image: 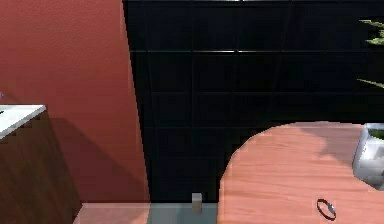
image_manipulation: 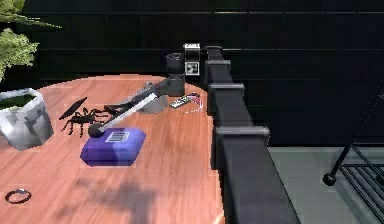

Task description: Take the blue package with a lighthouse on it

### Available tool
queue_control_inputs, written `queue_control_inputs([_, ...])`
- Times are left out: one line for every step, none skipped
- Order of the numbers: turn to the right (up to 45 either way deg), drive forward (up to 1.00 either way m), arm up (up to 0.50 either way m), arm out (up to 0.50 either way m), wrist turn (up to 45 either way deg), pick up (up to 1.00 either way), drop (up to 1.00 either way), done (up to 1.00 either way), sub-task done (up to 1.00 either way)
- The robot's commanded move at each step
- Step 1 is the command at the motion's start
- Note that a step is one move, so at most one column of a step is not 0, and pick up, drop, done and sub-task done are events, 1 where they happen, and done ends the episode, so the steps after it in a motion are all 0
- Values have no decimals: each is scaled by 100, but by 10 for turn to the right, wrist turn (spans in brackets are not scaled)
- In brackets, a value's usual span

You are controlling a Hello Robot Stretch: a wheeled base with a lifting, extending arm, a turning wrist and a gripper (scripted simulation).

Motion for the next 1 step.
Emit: queue_control_inputs([0, 0, 0, 0, 330, 0, 0, 0, 0])
